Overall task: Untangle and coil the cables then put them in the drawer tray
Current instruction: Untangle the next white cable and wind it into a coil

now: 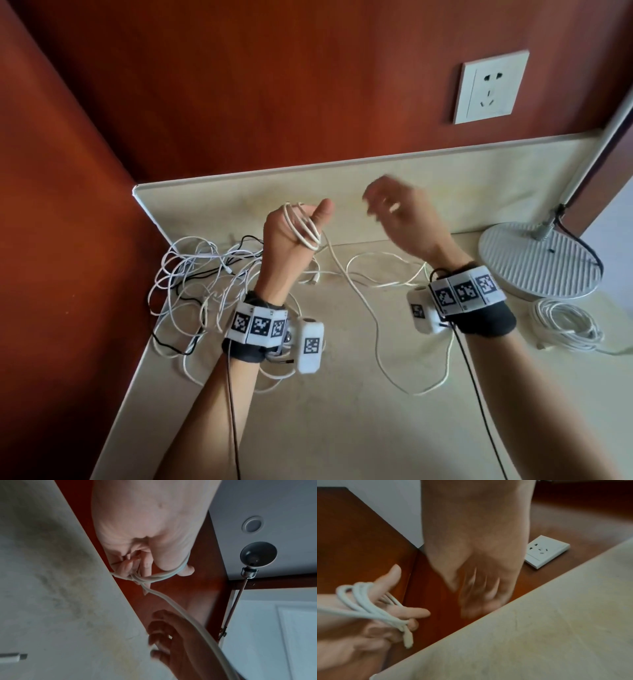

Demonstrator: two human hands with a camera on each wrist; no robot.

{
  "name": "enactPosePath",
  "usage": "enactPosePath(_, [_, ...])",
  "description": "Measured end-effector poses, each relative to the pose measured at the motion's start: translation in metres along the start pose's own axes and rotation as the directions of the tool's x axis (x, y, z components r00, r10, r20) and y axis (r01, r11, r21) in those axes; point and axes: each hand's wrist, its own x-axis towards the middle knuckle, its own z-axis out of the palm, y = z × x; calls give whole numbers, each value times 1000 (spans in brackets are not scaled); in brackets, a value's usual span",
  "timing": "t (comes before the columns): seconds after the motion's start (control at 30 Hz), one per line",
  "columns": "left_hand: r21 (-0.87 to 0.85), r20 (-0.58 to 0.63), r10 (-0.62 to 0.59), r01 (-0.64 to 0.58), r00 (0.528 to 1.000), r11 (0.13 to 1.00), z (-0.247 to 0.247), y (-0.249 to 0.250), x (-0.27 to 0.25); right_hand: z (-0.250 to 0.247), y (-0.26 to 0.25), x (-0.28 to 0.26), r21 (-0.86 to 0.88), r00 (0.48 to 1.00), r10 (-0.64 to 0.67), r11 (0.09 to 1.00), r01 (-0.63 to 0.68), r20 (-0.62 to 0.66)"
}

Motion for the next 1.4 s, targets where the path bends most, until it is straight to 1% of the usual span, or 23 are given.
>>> enactPosePath(0.03, [55, -24, 6, -5, 1000, 998, -2, -4, 4, 4, -1, -5, -52, 964, 62, 997, -50, 260])
enactPosePath(0.07, [106, -53, 25, -19, 998, 994, -4, -6, 7, 9, -6, -11, -135, 864, 158, 985, -105, 478])
enactPosePath(0.1, [150, -81, 45, -32, 996, 988, -6, -8, 10, 17, -9, -19, -184, 748, 235, 971, -153, 620])
enactPosePath(0.13, [180, -107, 56, -36, 993, 983, -8, -12, 13, 27, -14, -27, -177, 663, 260, 965, -192, 702])
enactPosePath(0.17, [202, -130, 47, -20, 990, 979, -9, -19, 16, 37, -18, -36, -106, 634, 239, 965, -240, 735])
enactPosePath(0.23, [267, -155, -19, 60, 988, 962, -13, -38, 22, 56, -26, -52, 101, 670, 220, 909, -405, 709])
enactPosePath(0.3, [360, -191, -104, 168, 976, 918, -17, -49, 23, 70, -31, -63, 274, 744, 234, 827, -491, 626])
enactPosePath(0.33, [399, -200, -124, 196, 972, 896, -20, -53, 22, 75, -33, -66, 300, 789, 225, 838, -456, 571])
enactPosePath(0.4, [464, -187, -143, 216, 972, 859, -26, -53, 16, 79, -33, -69, 219, 863, 160, 930, -294, 480])
enactPosePath(0.47, [529, -158, -162, 222, 974, 819, -31, -61, 11, 76, -31, -67, 70, 905, 50, 994, -87, 423])
enactPosePath(0.53, [622, -81, -186, 196, 979, 758, -36, -66, 5, 69, -28, -62, -47, 927, -37, 997, 59, 374])
enactPosePath(0.63, [699, 161, -261, 77, 952, 711, -37, -60, -1, 57, -29, -50, -204, 925, -190, 942, 266, 328])
enactPosePath(0.73, [641, 436, -283, -74, 854, 764, -32, -45, -12, 42, -29, -35, -173, 913, -284, 923, 343, 293])
enactPosePath(0.8, [458, 577, -183, -130, 796, 879, -31, -36, -24, 34, -24, -25, -47, 931, -264, 958, 284, 251])
enactPosePath(0.87, [192, 662, -90, -53, 744, 980, -31, -26, -35, 29, -18, -17, 115, 957, -173, 982, 149, 235])
enactPosePath(0.9, [75, 691, -50, -3, 721, 997, -32, -20, -39, 28, -15, -14, 200, 960, -129, 977, 79, 250])
enactPosePath(0.93, [24, 687, -2, -19, 726, 1000, -34, -13, -41, 28, -14, -13, 281, 955, -104, 960, 23, 278])
enactPosePath(0.97, [46, 650, 37, -88, 759, 995, -37, -7, -41, 29, -11, -14, 363, 945, -110, 932, -10, 308])
enactPosePath(1.03, [180, 568, 92, -233, 818, 956, -43, 3, -40, 32, -8, -19, 491, 931, -149, 871, -37, 334])
enactPosePath(1.1, [171, 527, 141, -266, 838, 949, -47, 9, -41, 36, -5, -22, 567, 930, -151, 820, -70, 334])
enactPosePath(1.17, [41, 536, 168, -225, 827, 974, -47, 15, -43, 42, -3, -23, 617, 940, -114, 779, -115, 320])
enactPosePath(1.27, [-221, 540, 126, -5, 832, 975, -45, 30, -44, 56, -3, -27, 671, 967, -39, 727, -145, 251])
enactPosePath(1.4, [-228, 486, 202, -99, 850, 968, -41, 31, -36, 77, -12, -39, 702, 976, -6, 696, -151, 216])
